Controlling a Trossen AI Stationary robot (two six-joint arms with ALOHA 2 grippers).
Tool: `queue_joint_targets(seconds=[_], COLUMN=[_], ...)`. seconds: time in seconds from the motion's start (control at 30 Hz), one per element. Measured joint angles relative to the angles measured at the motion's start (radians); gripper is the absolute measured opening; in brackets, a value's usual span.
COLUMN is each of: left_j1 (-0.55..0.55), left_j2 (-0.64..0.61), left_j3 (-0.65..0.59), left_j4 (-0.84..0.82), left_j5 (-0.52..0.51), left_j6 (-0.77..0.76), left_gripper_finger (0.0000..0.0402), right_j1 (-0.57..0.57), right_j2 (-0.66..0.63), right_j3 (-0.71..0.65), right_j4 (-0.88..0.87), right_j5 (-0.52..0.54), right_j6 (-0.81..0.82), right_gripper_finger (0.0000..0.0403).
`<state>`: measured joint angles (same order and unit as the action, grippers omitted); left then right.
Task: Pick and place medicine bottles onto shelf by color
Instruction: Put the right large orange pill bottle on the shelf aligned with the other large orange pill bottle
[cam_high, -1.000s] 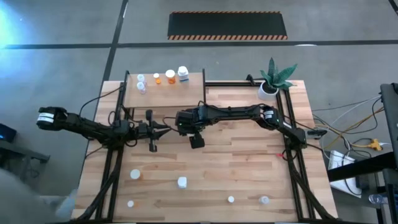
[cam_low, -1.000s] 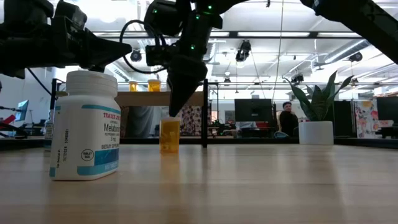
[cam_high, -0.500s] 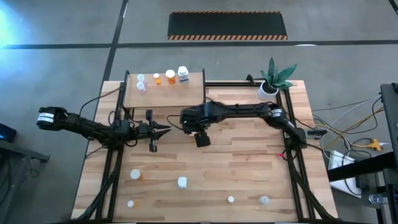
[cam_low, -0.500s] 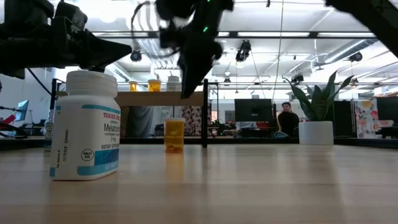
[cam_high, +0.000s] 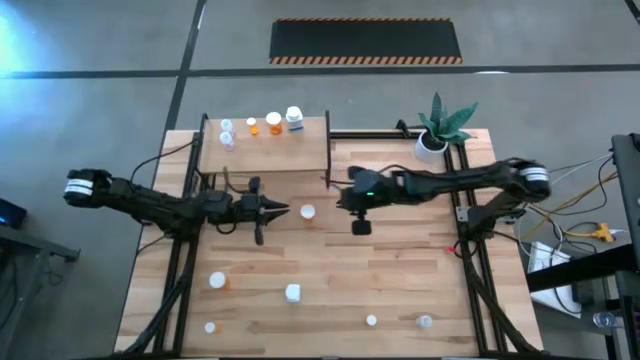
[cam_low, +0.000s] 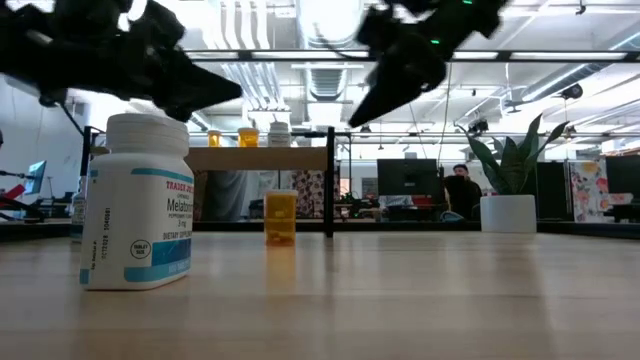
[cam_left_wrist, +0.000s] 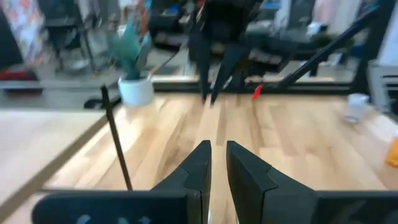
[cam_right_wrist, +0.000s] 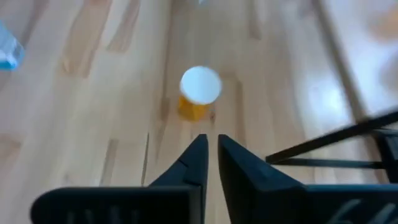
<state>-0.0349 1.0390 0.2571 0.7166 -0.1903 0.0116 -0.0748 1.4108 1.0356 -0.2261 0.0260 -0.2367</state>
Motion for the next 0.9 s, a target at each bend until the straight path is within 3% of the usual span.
queue_joint_targets(seconds=[0.1, 0.27, 0.43, 0.7, 0.9], left_j1=[0.0, 0.0, 0.0, 0.012, 0.021], left_j2=[0.083, 0.205, 0.299, 0.427, 0.516], left_j3=[0.085, 0.261, 0.421, 0.605, 0.671], left_j4=[-0.091, -0.388, -0.61, -0.892, -0.944], left_j5=[-0.03, -0.075, -0.1, -0.105, -0.112], left_j6=[-0.034, -0.115, -0.166, -0.336, -0.369], left_gripper_finger=[0.0031, 0.005, 0.0102, 0.0205, 0.0256], right_j1=[-0.011, -0.035, -0.061, -0.087, -0.088], right_j2=[-0.108, -0.25, -0.347, -0.419, -0.423], right_j3=[-0.137, -0.309, -0.438, -0.561, -0.601], right_j4=[0.144, 0.303, 0.44, 0.498, 0.538], right_j5=[0.001, 0.002, 0.002, 0.002, 0.001], right_j6=[0.001, -0.019, -0.063, -0.077, -0.118], right_gripper_finger=[0.0017, 0.0011, 0.0012, 0.0013, 0.0013])
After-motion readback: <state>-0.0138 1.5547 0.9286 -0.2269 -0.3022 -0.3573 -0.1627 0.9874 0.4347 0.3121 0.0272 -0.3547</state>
